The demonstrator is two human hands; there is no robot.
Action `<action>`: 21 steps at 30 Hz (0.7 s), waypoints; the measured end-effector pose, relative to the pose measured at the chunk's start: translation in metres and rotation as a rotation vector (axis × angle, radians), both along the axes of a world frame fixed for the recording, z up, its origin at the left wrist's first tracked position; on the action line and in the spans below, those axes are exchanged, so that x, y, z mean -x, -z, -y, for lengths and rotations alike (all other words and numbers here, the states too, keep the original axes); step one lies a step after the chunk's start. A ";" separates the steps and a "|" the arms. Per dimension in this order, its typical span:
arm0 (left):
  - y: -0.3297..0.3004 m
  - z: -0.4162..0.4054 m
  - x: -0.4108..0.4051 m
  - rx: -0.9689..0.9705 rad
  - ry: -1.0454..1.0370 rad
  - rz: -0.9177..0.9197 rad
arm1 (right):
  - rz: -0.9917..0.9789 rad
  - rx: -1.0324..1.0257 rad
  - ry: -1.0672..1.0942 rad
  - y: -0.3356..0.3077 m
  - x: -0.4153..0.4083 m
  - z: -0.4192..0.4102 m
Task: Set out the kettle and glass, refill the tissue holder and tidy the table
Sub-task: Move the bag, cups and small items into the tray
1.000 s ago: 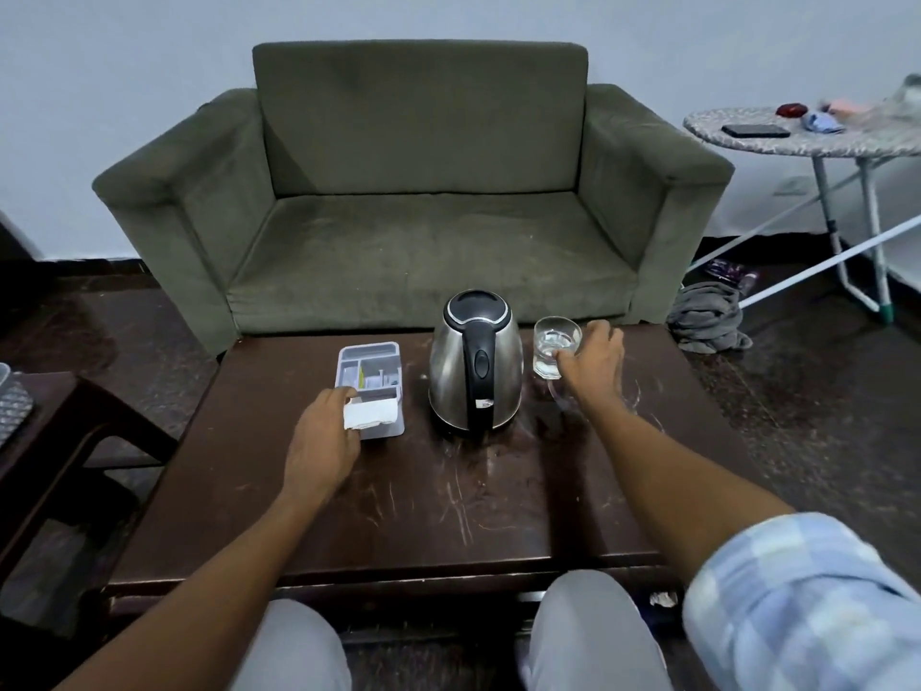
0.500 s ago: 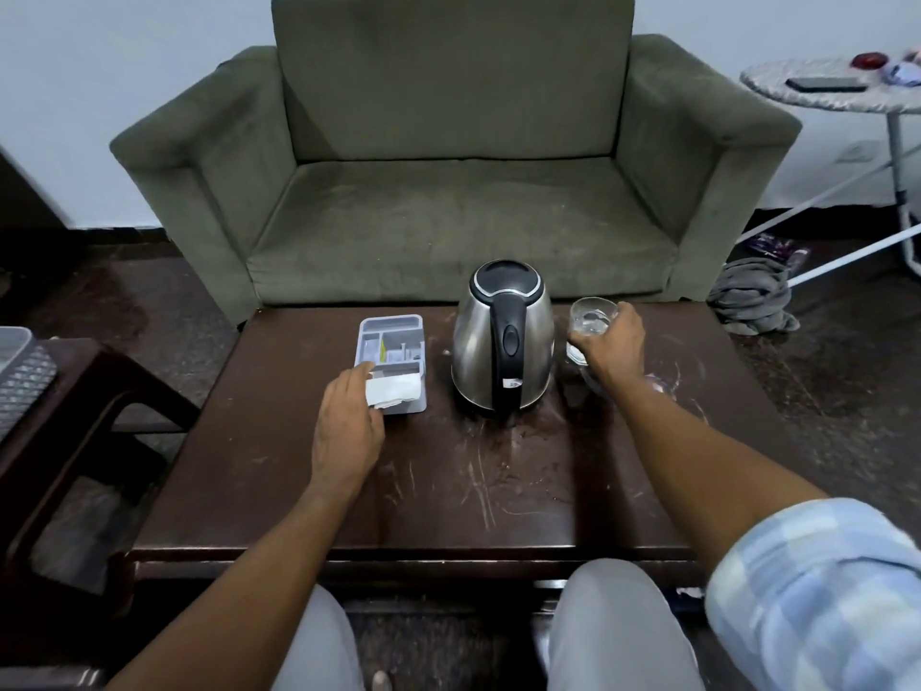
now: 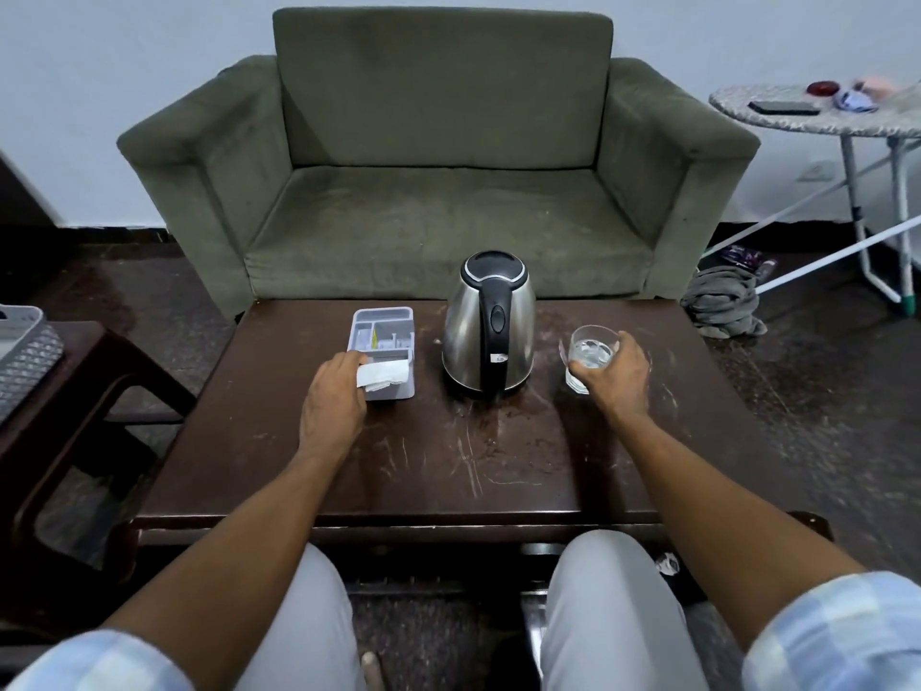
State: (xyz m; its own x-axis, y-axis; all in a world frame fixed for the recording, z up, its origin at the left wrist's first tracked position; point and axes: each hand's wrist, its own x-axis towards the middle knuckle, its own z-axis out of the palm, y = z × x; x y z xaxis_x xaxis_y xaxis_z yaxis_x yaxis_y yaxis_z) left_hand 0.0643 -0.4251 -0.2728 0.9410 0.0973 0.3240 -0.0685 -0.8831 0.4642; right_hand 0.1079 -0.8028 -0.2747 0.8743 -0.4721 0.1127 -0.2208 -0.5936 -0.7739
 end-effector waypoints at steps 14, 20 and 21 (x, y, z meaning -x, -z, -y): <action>-0.003 0.003 -0.006 0.033 -0.098 0.021 | -0.029 -0.067 -0.025 0.003 -0.005 0.002; -0.011 0.002 -0.002 -0.002 -0.116 0.047 | 0.568 0.101 0.102 -0.024 0.018 -0.053; -0.011 0.003 -0.002 -0.015 -0.109 0.057 | 0.678 0.130 0.026 -0.034 0.019 -0.066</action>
State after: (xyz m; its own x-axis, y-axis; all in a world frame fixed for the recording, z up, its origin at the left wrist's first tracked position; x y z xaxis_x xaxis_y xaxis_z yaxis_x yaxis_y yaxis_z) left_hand 0.0661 -0.4283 -0.2617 0.9053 0.1926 0.3785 0.0025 -0.8936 0.4488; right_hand 0.0893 -0.7366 -0.2405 0.5793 -0.4372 0.6879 0.2719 -0.6919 -0.6688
